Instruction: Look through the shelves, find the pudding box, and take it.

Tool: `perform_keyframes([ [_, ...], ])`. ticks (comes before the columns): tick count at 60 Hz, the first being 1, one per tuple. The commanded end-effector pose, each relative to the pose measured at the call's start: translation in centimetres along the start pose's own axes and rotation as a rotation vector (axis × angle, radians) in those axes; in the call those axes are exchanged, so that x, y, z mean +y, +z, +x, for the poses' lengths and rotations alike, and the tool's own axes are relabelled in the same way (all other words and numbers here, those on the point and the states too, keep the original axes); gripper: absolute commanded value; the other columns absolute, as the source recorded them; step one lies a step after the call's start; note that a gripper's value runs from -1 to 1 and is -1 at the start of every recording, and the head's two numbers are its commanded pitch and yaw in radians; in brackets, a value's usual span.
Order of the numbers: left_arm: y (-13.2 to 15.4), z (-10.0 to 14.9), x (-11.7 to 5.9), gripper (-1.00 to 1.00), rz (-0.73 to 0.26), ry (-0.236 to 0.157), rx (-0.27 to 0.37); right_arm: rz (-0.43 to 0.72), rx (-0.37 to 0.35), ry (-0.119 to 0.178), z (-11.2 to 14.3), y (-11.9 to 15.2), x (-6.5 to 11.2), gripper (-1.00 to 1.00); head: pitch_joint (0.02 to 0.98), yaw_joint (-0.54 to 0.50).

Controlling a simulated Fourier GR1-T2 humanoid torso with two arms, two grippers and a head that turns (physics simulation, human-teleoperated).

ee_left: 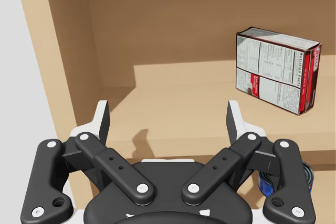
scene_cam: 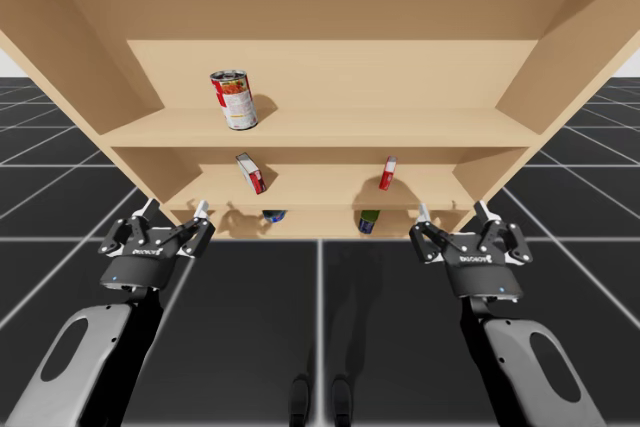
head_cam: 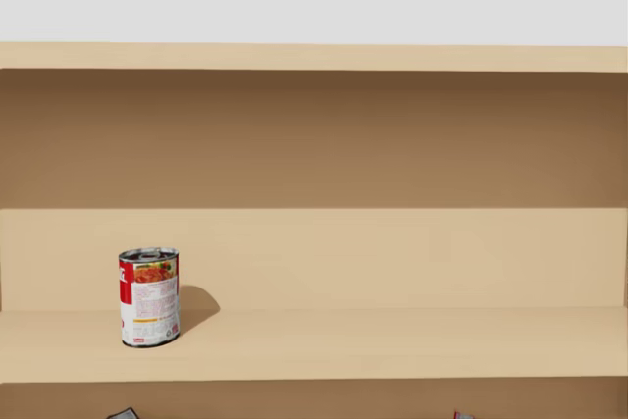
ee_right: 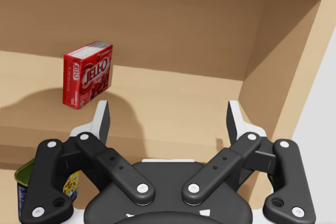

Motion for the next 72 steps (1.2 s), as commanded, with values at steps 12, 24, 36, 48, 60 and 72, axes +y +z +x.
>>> perform_keyframes([
  [12,0.0,0.0,0.3,-1.00,0.012,0.003,-0.001,-0.008,0.028,0.007,-0.2,-0.1,-0.2,-1.00,0.166,-0.03],
  [24,0.0,0.1,0.3,-1.00,0.014,0.003,0.001,0.000,0.029,0.022,-0.3,-0.3,-0.3,-1.00,0.321,0.01],
  [36,-0.1,0.0,0.5,-1.00,0.020,0.005,0.001,0.006,0.031,0.031,-0.3,-0.3,-0.2,-1.00,0.481,0.14],
  [48,-0.2,0.0,0.5,-1.00,0.015,0.004,0.002,0.016,0.038,0.037,-0.3,-0.3,-0.1,-1.00,0.556,0.24],
  [60,-0.1,0.1,0.0,-1.00,-0.007,0.021,-0.006,0.021,0.042,0.039,-0.4,-0.2,0.1,-1.00,0.573,0.28],
  [72,0.5,1.5,-0.9,-1.00,-0.076,0.071,0.025,0.023,0.044,0.043,-0.4,-0.2,0.1,-1.00,0.579,0.27],
])
